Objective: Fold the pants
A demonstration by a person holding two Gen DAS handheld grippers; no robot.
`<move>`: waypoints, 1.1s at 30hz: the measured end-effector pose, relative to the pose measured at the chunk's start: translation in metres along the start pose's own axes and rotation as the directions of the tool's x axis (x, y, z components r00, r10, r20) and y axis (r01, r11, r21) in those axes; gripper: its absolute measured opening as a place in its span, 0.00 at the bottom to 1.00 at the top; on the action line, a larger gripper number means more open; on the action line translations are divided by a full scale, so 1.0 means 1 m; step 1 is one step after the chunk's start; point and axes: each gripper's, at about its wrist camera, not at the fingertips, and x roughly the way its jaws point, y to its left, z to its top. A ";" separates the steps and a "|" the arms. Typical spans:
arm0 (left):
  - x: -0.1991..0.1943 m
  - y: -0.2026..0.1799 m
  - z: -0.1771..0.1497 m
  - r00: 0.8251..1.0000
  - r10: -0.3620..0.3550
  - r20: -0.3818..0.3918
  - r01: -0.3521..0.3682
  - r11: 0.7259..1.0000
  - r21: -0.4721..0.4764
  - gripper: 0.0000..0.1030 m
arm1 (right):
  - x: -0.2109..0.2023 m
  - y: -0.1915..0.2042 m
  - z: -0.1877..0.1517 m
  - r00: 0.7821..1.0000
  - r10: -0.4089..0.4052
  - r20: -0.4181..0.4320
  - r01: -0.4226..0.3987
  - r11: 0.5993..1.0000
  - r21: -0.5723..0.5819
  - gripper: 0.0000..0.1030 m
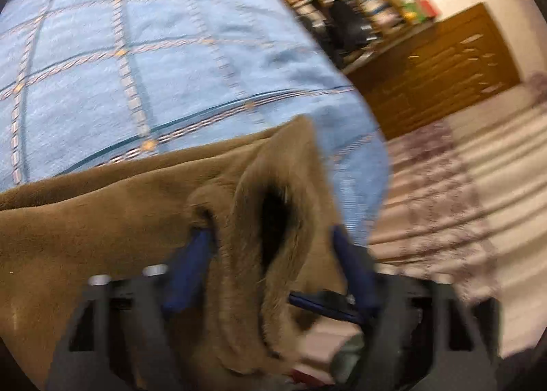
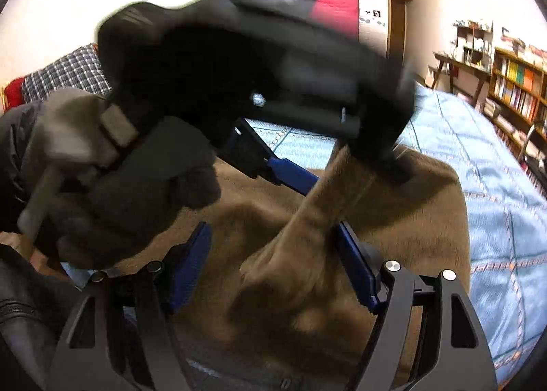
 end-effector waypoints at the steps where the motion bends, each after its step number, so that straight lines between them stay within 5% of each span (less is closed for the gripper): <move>1: 0.004 0.006 0.001 1.000 0.022 -0.010 -0.023 0.999 -0.023 0.33 | -0.004 0.001 -0.004 1.000 -0.013 -0.001 0.013 1.000 0.008 0.74; 7: -0.007 0.025 0.000 0.999 -0.043 -0.001 0.043 0.991 -0.127 0.23 | -0.013 0.003 -0.023 0.996 -0.084 -0.021 0.085 0.995 0.058 0.80; 9: -0.012 0.022 -0.001 0.999 -0.046 -0.001 0.045 0.990 -0.134 0.23 | -0.013 0.011 -0.025 0.995 -0.104 -0.012 0.104 0.994 0.035 0.88; 14: -0.030 0.013 -0.004 0.998 -0.058 0.010 0.059 0.986 -0.157 0.22 | 0.001 0.037 -0.027 0.963 -0.267 0.026 0.268 0.958 -0.099 0.87; 17: -0.049 0.010 -0.006 0.997 -0.065 0.048 0.072 0.984 -0.161 0.21 | 0.006 0.049 -0.028 0.957 -0.288 0.030 0.289 0.947 -0.138 0.72; 21: -0.073 0.009 -0.007 0.993 -0.069 0.098 0.083 0.985 -0.150 0.18 | -0.004 0.064 -0.025 0.957 -0.288 0.027 0.288 0.946 -0.149 0.24; 28: -0.118 0.023 -0.015 0.980 -0.062 0.187 0.091 0.985 -0.150 0.19 | -0.018 0.063 0.005 0.965 -0.254 0.056 0.259 0.959 -0.110 0.18; 31: -0.126 0.033 -0.021 0.980 -0.029 0.195 0.061 0.985 -0.161 0.59 | -0.024 0.068 0.015 0.971 -0.232 0.063 0.237 0.965 -0.110 0.18; 33: -0.127 0.037 -0.027 0.981 -0.024 0.193 0.056 0.985 -0.165 0.68 | -0.025 0.068 0.026 0.972 -0.223 0.067 0.230 0.965 -0.127 0.18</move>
